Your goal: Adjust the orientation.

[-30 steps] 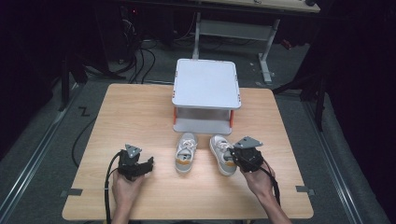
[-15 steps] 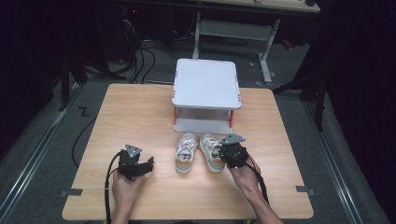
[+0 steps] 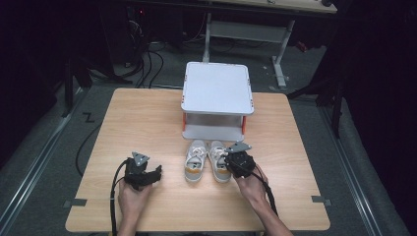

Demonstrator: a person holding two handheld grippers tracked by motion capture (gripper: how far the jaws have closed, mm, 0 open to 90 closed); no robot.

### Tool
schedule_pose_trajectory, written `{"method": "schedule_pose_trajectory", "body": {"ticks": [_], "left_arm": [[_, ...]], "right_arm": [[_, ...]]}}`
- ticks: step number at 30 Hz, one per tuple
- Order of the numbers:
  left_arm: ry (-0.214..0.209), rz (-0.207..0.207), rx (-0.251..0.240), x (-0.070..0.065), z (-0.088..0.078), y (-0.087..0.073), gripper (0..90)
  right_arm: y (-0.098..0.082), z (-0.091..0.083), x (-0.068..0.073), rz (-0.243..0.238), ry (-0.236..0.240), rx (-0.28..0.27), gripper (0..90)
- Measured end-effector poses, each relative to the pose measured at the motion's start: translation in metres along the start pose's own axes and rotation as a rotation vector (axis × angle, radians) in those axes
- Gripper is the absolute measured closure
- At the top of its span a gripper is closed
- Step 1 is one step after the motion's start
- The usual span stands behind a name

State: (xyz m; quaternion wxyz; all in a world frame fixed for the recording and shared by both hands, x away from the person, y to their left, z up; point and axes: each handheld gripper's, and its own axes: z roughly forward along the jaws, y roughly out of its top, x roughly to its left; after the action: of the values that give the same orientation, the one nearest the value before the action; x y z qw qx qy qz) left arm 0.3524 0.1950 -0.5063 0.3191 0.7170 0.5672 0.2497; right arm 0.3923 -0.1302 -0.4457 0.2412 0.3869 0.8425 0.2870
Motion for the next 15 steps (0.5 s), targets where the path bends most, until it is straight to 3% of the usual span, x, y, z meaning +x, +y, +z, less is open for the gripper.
{"method": "schedule_pose_trajectory", "body": {"ticks": [7, 15], "left_arm": [[0.001, -0.001, 0.001, 0.000, 0.000, 0.000, 27.3], [0.002, -0.001, 0.002, 0.000, 0.000, 0.000, 27.3]], "right_arm": [[-0.001, 0.000, -0.003, 0.048, 0.067, -0.002, 73.4], [-0.004, -0.009, -0.013, 0.113, 0.148, -0.086, 45.7]]}}
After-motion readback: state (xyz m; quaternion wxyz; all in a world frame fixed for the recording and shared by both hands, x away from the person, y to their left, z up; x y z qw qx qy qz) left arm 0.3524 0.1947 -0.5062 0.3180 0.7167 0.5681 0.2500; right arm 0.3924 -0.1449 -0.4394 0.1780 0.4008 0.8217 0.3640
